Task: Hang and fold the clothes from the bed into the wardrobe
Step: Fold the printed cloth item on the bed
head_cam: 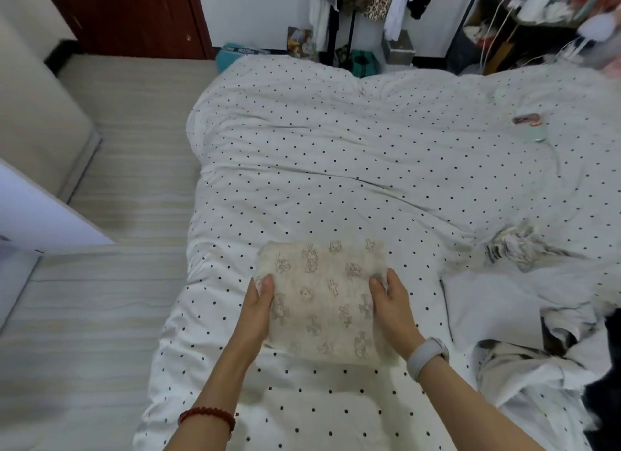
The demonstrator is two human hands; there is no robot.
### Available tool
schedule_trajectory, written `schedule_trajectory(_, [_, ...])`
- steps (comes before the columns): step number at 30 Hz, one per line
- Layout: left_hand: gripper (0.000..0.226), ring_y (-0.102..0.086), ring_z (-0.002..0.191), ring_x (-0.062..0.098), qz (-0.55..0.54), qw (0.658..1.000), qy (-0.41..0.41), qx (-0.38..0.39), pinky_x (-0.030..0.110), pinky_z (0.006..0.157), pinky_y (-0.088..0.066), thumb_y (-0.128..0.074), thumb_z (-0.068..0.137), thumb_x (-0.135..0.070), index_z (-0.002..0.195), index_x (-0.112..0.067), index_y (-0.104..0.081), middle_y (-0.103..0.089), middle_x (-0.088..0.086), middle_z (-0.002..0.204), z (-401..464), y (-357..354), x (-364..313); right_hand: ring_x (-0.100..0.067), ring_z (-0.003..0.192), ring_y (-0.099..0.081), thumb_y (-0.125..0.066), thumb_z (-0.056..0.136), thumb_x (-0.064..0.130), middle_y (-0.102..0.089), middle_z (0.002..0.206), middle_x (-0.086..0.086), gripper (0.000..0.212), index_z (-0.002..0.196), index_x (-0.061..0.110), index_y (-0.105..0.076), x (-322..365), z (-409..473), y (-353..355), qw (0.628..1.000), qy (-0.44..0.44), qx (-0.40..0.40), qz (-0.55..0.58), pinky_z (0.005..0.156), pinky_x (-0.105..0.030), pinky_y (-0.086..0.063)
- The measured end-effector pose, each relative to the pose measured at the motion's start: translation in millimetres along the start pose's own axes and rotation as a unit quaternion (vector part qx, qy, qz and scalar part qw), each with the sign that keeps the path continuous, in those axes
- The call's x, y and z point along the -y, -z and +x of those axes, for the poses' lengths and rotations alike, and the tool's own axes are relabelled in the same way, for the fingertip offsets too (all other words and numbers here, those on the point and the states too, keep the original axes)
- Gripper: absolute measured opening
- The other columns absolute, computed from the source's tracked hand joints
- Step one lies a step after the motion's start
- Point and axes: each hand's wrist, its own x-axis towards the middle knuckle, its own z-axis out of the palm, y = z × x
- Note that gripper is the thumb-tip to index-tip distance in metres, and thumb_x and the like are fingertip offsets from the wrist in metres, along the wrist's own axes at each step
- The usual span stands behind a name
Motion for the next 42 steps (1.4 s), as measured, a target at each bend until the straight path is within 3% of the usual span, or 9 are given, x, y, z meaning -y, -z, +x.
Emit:
schedule_trajectory(4, [0.039, -0.057, 0.097, 0.018, 0.065, 0.992, 0.107, -0.021, 0.028, 0.069, -0.05, -0.037, 0.099, -0.038, 0.128, -0.011, -0.037, -0.053, 0.006, 0.118, -27, 11, 18, -0.015, 0.058, -0.038, -0.035, 0.097, 0.007, -0.04, 0.07, -0.005, 0.023, 0.075, 0.011, -0.037, -6, -27, 0, 0.991, -0.116, 0.026, -0.055, 0.053, -0.023, -0.033])
schedule_trajectory(7, [0.05, -0.06, 0.096, 0.027, 0.082, 0.962, 0.258, -0.02, 0.036, 0.077, -0.053, -0.042, 0.099, -0.034, 0.131, 0.004, -0.042, -0.057, 0.017, 0.12, -58, 20, 68, -0.012, 0.057, -0.039, -0.036, 0.095, 0.002, -0.039, 0.068, -0.003, 0.032, 0.066, 0.015, -0.034, -46, -56, -5, 0.943, -0.278, 0.106, -0.149, 0.053, -0.023, -0.038])
schedule_trajectory(12, [0.044, -0.06, 0.103, 0.032, -0.002, 0.946, 0.323, -0.026, 0.038, 0.084, -0.052, -0.038, 0.101, -0.034, 0.124, 0.0, -0.052, -0.062, 0.019, 0.114, -132, 30, 140, -0.02, 0.053, -0.045, -0.037, 0.098, 0.014, -0.048, 0.059, -0.01, 0.04, 0.059, 0.009, -0.042, -94, -111, -12, 0.929, -0.311, 0.125, -0.159, 0.056, -0.027, -0.037])
schedule_trajectory(15, [0.034, -0.061, 0.097, 0.027, -0.013, 0.965, 0.259, -0.043, 0.032, 0.077, -0.052, -0.032, 0.102, -0.03, 0.109, -0.008, -0.057, -0.064, 0.011, 0.102, -160, 24, 152, -0.032, 0.103, -0.055, -0.039, 0.096, 0.04, -0.056, 0.11, -0.021, 0.04, 0.107, 0.004, -0.053, -104, -133, -10, 0.947, -0.253, 0.115, -0.161, 0.099, -0.037, -0.042])
schedule_trajectory(17, [0.032, -0.059, 0.092, 0.021, 0.057, 0.978, 0.181, -0.086, 0.03, 0.078, -0.049, -0.03, 0.102, -0.031, 0.106, -0.012, -0.055, -0.061, 0.006, 0.098, -172, 20, 155, -0.033, 0.116, -0.049, -0.037, 0.097, 0.037, -0.05, 0.124, -0.018, 0.05, 0.132, 0.003, -0.041, -101, -149, -11, 0.953, -0.201, 0.12, -0.193, 0.106, -0.036, -0.035])
schedule_trajectory(20, [0.029, -0.055, 0.094, 0.021, 0.135, 0.975, 0.077, -0.16, 0.033, 0.084, -0.045, -0.033, 0.101, -0.03, 0.109, -0.01, -0.052, -0.058, 0.004, 0.098, -184, 19, 139, -0.033, 0.097, -0.057, -0.032, 0.101, 0.023, -0.055, 0.091, -0.01, 0.038, 0.131, 0.0, -0.038, -83, -162, -23, 0.954, -0.085, 0.101, -0.27, 0.075, -0.034, -0.041])
schedule_trajectory(24, [0.02, -0.052, 0.066, 0.029, 0.24, 0.929, -0.031, -0.279, 0.028, 0.052, -0.036, -0.032, 0.101, -0.024, 0.093, -0.008, -0.041, -0.048, 0.004, 0.065, -204, 48, 101, -0.027, 0.065, -0.047, -0.031, 0.101, 0.023, -0.037, 0.062, 0.003, 0.028, 0.111, 0.0, -0.044, -39, -181, -61, 0.938, 0.087, 0.07, -0.328, 0.057, -0.031, -0.03])
schedule_trajectory(32, [0.02, -0.045, 0.064, 0.028, 0.302, 0.848, -0.112, -0.421, 0.033, 0.056, -0.031, -0.032, 0.101, -0.025, 0.086, -0.011, -0.034, -0.044, 0.003, 0.067, -257, 178, 44, -0.035, 0.074, -0.059, -0.035, 0.099, 0.02, -0.064, 0.09, -0.013, 0.036, 0.133, 0.009, -0.038, 56, -241, -179, 0.895, 0.323, 0.099, -0.29, 0.058, -0.031, -0.034])
schedule_trajectory(42, [0.022, -0.054, 0.078, 0.03, 0.335, 0.78, -0.184, -0.496, 0.041, 0.066, -0.045, -0.031, 0.1, -0.026, 0.09, -0.009, -0.039, -0.055, 0.01, 0.084, -359, 422, -34, -0.041, 0.092, -0.059, -0.035, 0.099, 0.02, -0.062, 0.113, -0.017, 0.043, 0.141, 0.016, -0.029, 170, -373, -388, 0.886, 0.406, 0.144, -0.172, 0.068, -0.038, -0.04])
